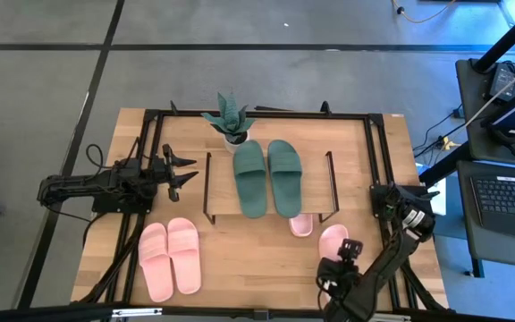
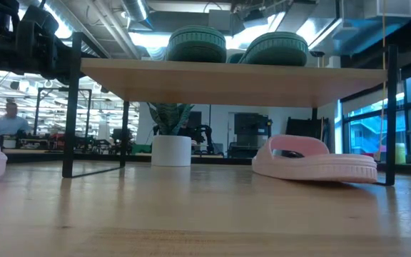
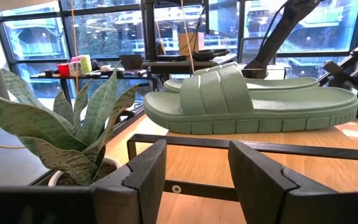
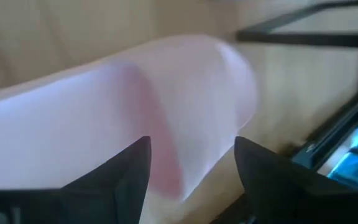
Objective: Pick and place slides into the shelf
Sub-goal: Put the right pink slide under the shelf
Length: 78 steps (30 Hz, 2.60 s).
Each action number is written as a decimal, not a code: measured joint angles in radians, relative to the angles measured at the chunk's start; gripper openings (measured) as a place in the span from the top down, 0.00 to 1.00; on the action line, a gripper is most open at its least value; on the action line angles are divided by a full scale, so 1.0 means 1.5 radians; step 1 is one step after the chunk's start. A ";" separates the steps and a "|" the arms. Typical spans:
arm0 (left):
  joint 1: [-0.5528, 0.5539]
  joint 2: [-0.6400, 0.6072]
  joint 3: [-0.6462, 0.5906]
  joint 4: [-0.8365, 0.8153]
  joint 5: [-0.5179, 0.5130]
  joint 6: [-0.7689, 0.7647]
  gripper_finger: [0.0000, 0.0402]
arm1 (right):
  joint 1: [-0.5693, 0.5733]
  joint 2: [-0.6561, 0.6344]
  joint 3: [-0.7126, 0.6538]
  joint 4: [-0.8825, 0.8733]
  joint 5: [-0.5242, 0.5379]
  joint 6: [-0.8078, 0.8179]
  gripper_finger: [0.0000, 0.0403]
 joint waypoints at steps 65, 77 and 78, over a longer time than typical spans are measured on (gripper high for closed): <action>0.000 0.000 0.000 0.000 0.000 0.005 0.59 | -0.226 0.026 0.280 0.202 0.185 -0.332 0.97; 0.000 0.000 0.000 0.000 0.000 0.005 0.59 | -0.282 0.119 0.279 0.182 0.192 -0.373 0.97; 0.000 0.000 0.000 0.000 0.000 0.005 0.59 | -0.282 0.124 0.279 0.174 0.193 -0.373 0.97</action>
